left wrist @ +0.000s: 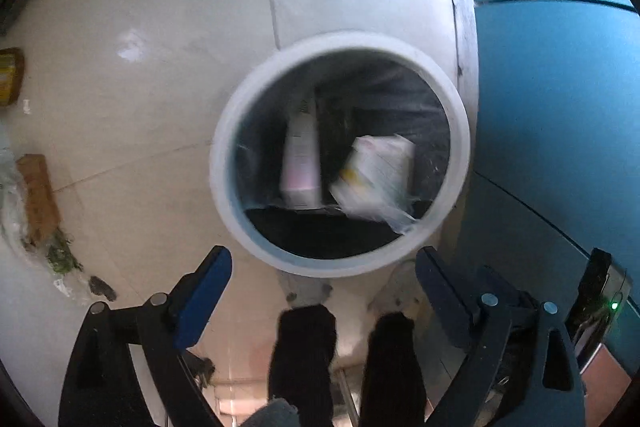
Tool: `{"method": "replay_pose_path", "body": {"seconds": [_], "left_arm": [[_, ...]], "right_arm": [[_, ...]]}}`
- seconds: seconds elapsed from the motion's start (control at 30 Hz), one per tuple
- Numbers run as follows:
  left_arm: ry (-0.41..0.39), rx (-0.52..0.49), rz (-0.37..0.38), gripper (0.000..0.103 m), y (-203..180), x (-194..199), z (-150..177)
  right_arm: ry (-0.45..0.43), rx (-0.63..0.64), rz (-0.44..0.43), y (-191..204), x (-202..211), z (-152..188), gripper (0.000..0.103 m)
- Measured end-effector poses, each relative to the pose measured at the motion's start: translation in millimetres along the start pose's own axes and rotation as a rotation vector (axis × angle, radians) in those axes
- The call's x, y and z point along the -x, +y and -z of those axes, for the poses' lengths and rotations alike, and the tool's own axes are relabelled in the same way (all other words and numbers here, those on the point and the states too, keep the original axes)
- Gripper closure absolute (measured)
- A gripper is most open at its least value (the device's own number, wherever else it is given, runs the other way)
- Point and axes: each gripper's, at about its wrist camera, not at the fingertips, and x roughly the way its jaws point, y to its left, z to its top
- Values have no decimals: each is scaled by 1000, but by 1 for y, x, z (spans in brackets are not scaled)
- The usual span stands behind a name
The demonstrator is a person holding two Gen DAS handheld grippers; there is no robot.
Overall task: Collect trash
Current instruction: 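Carry both boxes over the white bin and open both tools to drop them, then raise both tools from the bin back toward the counter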
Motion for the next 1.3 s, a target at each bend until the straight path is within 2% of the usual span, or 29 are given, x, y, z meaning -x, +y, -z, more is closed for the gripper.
{"method": "replay_pose_path", "body": {"seconds": [0.03,0.07,0.13,0.23,0.3,0.6,0.7,0.9,1.3], "left_arm": [[-45,-11,-61,9,1,10,5],[-85,-25,-120,9,1,20,9],[-204,-46,-235,9,1,42,25],[-305,-64,-344,9,0,64,45],[-346,-71,-378,9,5,79,62],[-407,-74,-343,9,-14,147,140],[-432,-76,-318,9,-22,165,165],[-478,-89,-286,9,-32,227,222],[-575,-94,-234,9,-54,331,313]], "right_arm": [[-13,5,22,-1,0,2,6],[-26,10,38,2,3,1,1],[-55,35,90,6,11,6,0],[-123,102,179,19,33,18,0],[-168,135,229,28,51,26,0],[-252,165,242,49,145,68,0],[-279,177,217,59,188,89,0],[-328,197,186,70,268,134,0],[-410,220,94,79,408,216,0]]}}
